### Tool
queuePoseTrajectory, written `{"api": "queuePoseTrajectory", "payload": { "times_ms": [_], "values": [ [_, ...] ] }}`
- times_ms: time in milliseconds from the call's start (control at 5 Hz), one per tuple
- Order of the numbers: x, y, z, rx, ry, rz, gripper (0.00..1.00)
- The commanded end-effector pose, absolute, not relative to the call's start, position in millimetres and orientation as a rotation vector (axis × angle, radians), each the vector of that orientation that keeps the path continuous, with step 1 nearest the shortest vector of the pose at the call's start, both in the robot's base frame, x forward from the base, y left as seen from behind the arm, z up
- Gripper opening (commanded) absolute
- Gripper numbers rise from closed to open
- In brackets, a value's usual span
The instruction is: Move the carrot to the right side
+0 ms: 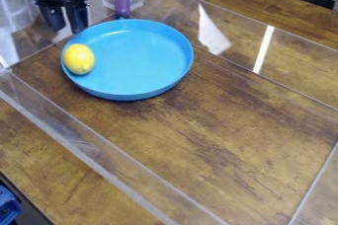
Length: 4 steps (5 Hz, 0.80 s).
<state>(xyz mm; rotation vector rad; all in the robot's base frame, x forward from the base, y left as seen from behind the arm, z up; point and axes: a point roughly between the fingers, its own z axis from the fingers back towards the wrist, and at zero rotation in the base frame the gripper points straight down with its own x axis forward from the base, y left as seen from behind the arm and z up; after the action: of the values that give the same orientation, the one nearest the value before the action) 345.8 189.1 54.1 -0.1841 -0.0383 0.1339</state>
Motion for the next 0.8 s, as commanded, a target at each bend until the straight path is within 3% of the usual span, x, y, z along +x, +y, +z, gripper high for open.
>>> {"api": "queuePoseTrajectory", "payload": {
  "times_ms": [0,200,400,600],
  "values": [
    [351.7,197.1,77.2,-0.144,-0.113,0.163,1.00],
    [354.1,193.5,68.6,-0.146,-0.109,0.144,0.00],
    [356.0,188.8,57.7,-0.149,-0.104,0.121,0.00],
    [361.5,171.2,70.0,-0.159,-0.117,0.164,1.00]
  ]
}}
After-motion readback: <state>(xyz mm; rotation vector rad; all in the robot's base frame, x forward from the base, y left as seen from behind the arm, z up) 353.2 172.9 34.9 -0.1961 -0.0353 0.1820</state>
